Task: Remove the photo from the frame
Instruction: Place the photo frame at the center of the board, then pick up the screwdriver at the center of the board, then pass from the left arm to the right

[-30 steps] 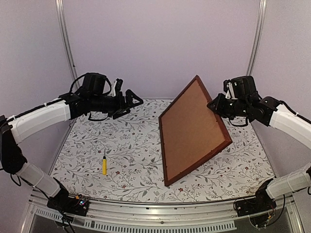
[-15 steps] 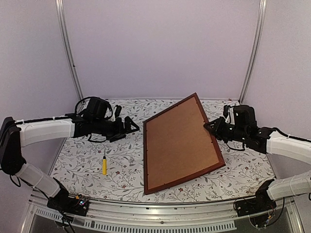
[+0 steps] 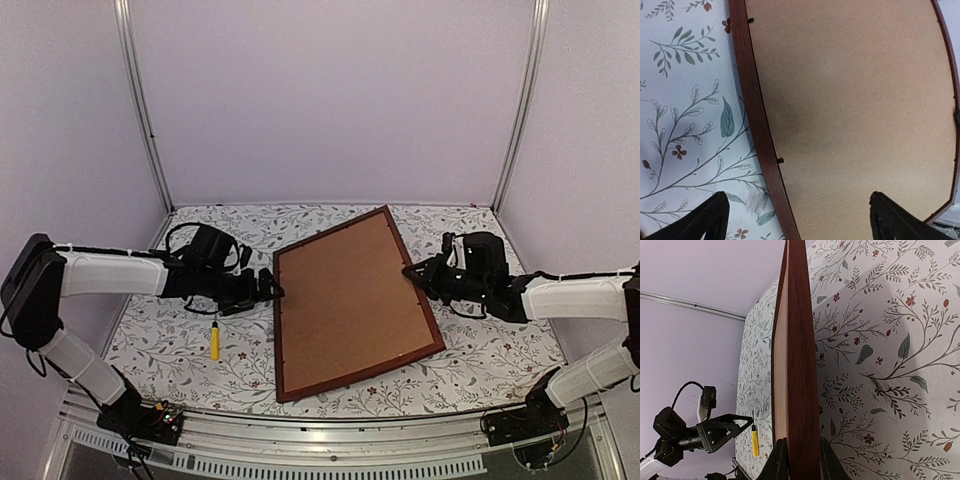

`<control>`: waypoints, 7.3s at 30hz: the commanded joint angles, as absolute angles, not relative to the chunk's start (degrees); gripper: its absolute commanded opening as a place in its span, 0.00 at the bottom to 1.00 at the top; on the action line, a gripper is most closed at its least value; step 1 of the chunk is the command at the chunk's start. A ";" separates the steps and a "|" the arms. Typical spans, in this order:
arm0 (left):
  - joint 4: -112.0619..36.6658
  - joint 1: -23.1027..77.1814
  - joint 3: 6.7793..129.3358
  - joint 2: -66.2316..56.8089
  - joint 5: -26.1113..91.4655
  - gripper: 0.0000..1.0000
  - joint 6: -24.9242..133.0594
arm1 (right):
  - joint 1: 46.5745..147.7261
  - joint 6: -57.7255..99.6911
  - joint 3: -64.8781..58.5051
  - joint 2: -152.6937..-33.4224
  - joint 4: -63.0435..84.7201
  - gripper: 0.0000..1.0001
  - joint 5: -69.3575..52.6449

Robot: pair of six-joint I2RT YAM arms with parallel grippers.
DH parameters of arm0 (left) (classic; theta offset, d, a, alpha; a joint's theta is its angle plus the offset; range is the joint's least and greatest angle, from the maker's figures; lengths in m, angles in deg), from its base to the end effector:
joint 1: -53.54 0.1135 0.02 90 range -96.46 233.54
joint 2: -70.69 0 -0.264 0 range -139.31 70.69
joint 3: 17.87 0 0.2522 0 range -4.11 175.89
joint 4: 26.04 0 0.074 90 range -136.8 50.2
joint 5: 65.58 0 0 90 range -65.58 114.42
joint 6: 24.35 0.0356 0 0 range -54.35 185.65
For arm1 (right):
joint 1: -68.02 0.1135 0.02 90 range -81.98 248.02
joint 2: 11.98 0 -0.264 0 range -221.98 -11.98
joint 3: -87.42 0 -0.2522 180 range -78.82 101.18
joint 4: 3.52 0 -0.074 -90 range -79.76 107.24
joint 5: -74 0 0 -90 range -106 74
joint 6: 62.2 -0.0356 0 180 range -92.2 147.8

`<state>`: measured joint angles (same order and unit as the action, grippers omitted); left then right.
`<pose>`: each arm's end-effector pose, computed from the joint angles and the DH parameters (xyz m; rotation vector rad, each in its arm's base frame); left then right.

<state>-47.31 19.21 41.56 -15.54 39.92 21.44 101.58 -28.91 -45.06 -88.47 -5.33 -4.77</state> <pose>0.2425 -0.1771 0.1826 -0.0886 2.5958 -0.9024 0.2261 0.1583 0.1983 0.3186 2.2281 1.1286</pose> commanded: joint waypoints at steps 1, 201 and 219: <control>-47.46 18.15 41.98 -18.27 36.74 0.99 22.37 | 102.04 -28.80 -49.29 -90.13 2.77 0.00 -3.19; 9.29 1.68 35.32 -2.01 27.24 0.32 -4.67 | 124.83 -17.92 -12.94 -100.52 -7.62 0.00 11.54; -28.85 13.89 43.45 7.24 52.72 0.85 19.43 | 122.68 -0.65 -8.67 -93.52 19.41 0.00 16.34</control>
